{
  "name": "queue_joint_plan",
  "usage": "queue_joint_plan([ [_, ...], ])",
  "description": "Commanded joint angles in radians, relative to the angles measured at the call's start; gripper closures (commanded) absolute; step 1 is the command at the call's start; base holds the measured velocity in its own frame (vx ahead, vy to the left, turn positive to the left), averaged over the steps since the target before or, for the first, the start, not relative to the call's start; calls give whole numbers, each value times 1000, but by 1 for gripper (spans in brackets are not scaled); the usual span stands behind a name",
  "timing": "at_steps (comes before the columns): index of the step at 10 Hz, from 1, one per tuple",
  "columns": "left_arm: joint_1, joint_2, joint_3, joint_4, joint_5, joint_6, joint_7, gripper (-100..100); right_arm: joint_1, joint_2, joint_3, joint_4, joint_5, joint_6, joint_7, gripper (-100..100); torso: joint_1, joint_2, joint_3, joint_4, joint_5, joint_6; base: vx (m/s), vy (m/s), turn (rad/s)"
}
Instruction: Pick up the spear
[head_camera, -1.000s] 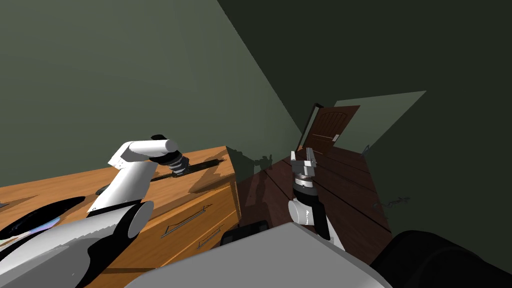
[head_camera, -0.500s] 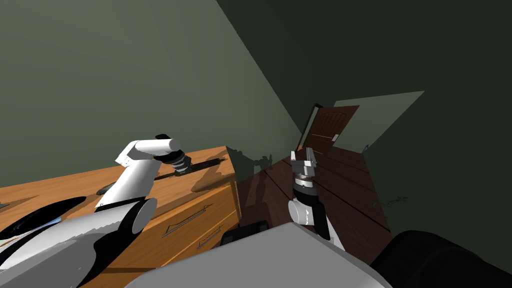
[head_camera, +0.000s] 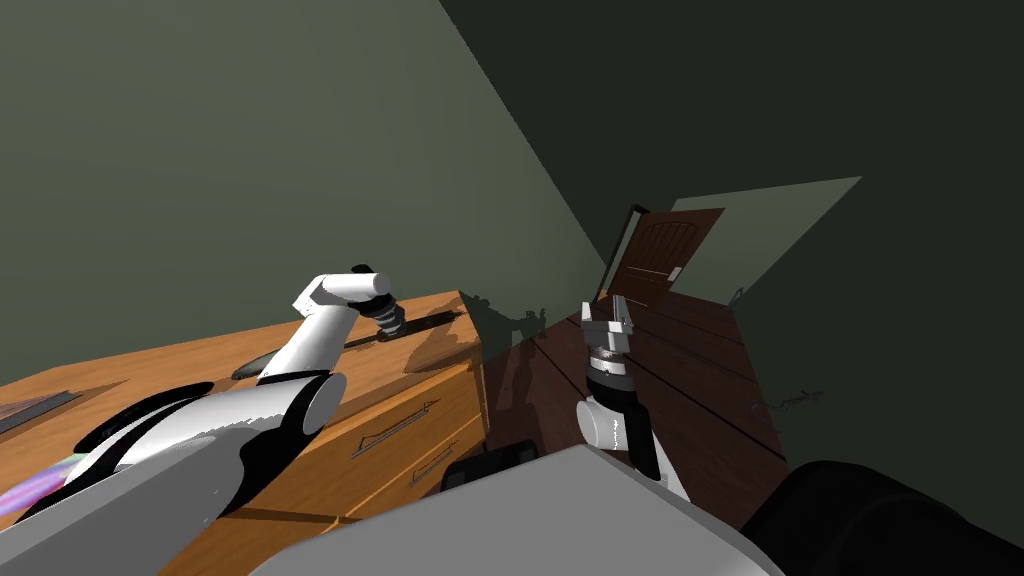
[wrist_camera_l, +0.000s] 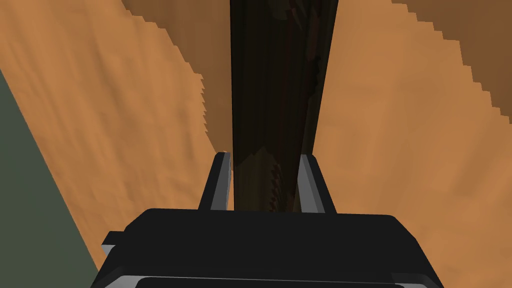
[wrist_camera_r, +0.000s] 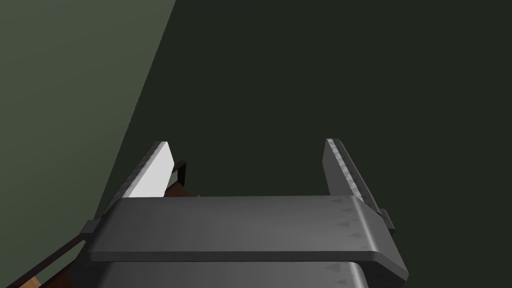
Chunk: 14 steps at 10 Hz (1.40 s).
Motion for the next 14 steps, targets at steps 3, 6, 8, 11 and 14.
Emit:
queue_joint_plan([
  [3,-102,-65,-59,116,-28,-61,57,100,0,0,0,0,0,0,0,0,0,0,0,0,0,0,-51,101,45],
  [6,-166,-97,-88,197,-42,-91,85,100,0,0,0,0,0,0,0,0,-3,-1,-1,-1,-1,0,-35,63,24],
  [8,-222,-129,-117,272,-57,-122,112,100,0,0,0,0,0,0,0,0,-3,0,0,0,-1,1,-51,87,34],
  [11,-287,-161,-147,349,-71,-152,140,100,0,0,0,0,0,0,0,0,-4,0,0,1,-1,0,-29,70,24],
  [14,-368,-192,-176,443,-85,-182,167,100,0,0,0,0,0,0,0,0,-2,1,2,2,-2,1,-34,86,29],
])
